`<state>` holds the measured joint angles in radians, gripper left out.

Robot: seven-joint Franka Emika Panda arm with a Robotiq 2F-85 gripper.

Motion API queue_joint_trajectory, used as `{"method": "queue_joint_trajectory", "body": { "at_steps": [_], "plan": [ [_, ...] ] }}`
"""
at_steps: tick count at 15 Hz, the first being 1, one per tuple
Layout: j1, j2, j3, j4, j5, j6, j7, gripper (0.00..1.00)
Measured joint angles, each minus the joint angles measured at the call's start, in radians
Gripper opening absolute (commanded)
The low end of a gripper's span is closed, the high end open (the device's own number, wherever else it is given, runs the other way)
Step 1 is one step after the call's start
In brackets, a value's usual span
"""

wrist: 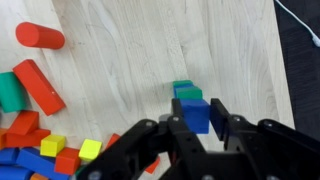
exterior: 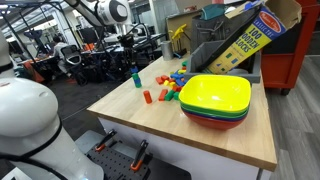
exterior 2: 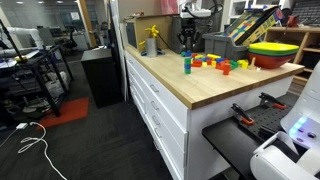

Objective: Pick up a blue block and stack it on the stack on the left of the table

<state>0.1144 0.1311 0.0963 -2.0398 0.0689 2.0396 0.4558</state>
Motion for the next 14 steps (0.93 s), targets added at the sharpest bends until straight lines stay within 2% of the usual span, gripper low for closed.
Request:
{"method": "queue_joint_trajectory", "body": {
  "at_steps": [14],
  "plan": [
    [0.0, 0.011, -0.007, 0.004, 0.036, -0.036, 0.0, 0.08]
  ]
}}
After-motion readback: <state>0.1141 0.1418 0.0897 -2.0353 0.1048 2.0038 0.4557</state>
